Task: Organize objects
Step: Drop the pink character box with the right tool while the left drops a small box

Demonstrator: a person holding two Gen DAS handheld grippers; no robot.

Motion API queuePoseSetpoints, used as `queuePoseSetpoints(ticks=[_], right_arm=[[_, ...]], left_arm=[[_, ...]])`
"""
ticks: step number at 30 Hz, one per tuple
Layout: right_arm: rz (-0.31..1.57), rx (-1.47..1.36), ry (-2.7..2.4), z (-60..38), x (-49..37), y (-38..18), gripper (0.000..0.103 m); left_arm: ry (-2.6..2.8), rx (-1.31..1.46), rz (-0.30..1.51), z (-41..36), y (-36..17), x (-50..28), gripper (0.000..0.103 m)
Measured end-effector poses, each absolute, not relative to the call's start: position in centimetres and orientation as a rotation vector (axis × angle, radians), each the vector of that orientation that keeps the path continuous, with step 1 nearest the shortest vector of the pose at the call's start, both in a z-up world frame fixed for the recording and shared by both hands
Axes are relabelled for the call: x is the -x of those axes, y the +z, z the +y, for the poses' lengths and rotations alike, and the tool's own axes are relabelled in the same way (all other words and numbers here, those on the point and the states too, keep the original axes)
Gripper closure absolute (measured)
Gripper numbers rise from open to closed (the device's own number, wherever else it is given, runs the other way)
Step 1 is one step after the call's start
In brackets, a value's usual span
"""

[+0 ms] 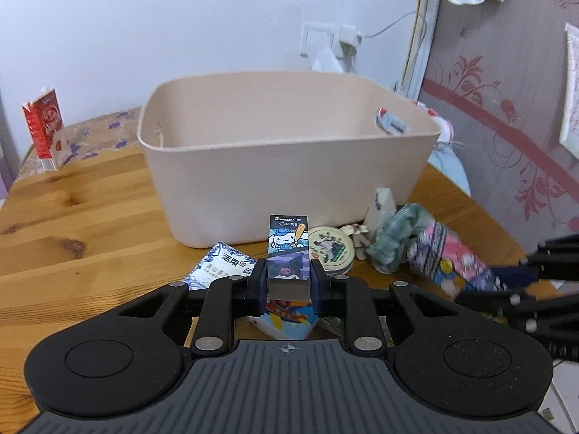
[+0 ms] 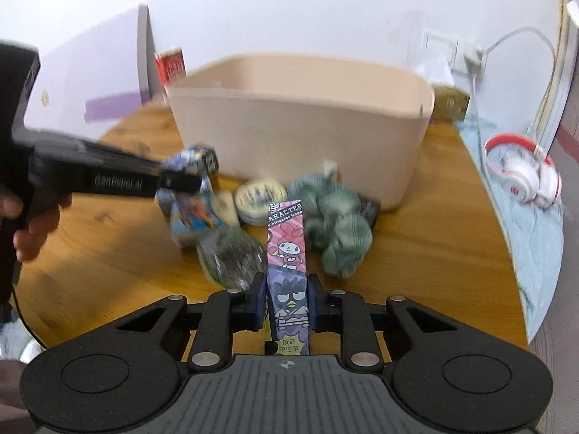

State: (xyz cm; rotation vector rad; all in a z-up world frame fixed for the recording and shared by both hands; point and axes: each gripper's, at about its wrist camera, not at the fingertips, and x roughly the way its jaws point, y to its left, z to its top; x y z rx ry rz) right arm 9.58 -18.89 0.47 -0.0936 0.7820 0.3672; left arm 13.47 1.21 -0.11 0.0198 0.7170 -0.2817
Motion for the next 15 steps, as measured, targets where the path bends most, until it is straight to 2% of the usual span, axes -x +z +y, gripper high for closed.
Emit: queuePoseSetpoints(ticks=[7,15], right_arm=[[0.646,0.053,0.31,-19.0,-10.0,4.4,0.08],[0.524,0.037,0.268,-18.8,-14.5,7.7,0.08]], left_arm=[[-0.263,0.0,0.622,2.9,4.9,-12.9,0.08],[-0.193,-0.046,0.538,2.6,8.3,-18.7,0.08]])
